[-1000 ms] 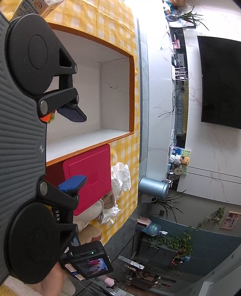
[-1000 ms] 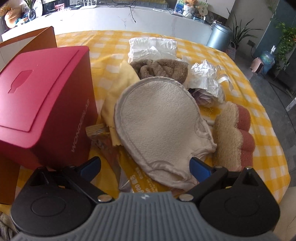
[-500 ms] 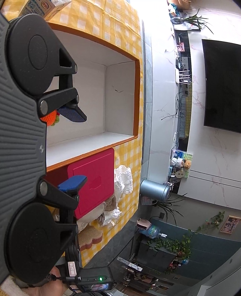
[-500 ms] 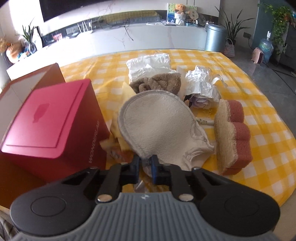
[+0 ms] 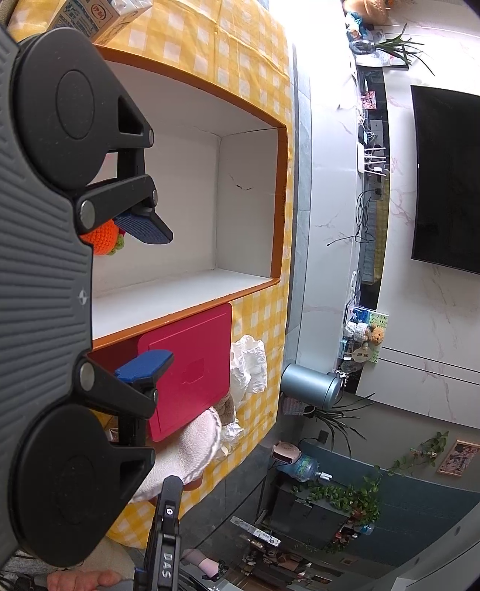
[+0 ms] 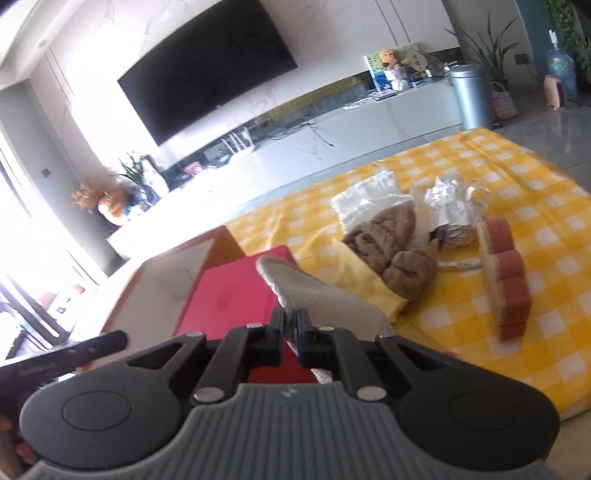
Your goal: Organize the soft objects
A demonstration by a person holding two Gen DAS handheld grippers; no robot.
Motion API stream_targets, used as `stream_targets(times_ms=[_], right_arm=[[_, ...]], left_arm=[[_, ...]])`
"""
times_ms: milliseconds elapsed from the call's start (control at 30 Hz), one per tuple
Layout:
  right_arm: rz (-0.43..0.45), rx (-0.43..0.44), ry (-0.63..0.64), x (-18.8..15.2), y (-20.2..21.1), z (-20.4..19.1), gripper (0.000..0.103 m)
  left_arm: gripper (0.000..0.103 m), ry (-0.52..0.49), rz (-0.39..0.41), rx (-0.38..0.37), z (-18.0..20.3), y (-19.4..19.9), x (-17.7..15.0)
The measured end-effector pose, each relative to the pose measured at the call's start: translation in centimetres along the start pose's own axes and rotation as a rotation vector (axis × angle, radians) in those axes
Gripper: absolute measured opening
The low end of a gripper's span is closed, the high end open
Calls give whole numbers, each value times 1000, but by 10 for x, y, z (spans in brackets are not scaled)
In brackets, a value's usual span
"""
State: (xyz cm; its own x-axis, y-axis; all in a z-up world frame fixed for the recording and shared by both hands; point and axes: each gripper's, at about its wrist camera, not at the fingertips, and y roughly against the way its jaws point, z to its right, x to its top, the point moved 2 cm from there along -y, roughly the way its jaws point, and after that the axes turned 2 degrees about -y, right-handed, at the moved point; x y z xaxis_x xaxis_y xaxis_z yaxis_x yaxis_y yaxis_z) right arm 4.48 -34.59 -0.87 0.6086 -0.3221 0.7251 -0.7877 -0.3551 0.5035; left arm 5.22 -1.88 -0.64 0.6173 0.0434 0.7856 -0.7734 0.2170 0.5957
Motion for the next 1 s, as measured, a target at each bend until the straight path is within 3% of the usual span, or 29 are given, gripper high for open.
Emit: stream_targets(times_ms=[67,167,300,367,400,433,467,500,533,567,733,833,1000], right_arm=[[8,65,-10,2,4,-5,4],[-17,-27,6,0,-7,-4,4],[-113,-139,-14,-12,-34,11,4],[-139,-174,3,-15,-41,11,12],[-138,-180,10,-16,-41,10,20],[-136,-180,22,-15,-41,8,46],[-129,-184,44,-15,-39,5,61],[-118,-197,80,-16,-38,2,83],[-113,-210,121,-17,-38,-2,97],[-117,-223,169,-19,-37,-7,101],[-206,-219,420,-43,-50,-42,101],[-248,-275,566,-56,-65,-57,101],[-279,-352,545,-56,-78,-48,101]], left_arm=[[78,-1,-6,5,-1,-2,-1],[78,5,-21,12,-2,-6,-2],[78,6,-36,14,-3,-10,-4],[78,4,-41,17,-3,-11,-5],[78,3,-42,18,-3,-11,-5],[78,3,-44,17,-3,-12,-6],[78,2,-45,17,-3,-12,-6],[78,0,-47,18,-4,-12,-7],[78,-1,-49,19,-4,-12,-7],[78,-3,-51,21,-3,-13,-7],[78,-5,-43,23,-3,-10,-6],[78,-9,-33,24,-4,-6,-6],[78,-5,-23,26,-6,-3,-4]])
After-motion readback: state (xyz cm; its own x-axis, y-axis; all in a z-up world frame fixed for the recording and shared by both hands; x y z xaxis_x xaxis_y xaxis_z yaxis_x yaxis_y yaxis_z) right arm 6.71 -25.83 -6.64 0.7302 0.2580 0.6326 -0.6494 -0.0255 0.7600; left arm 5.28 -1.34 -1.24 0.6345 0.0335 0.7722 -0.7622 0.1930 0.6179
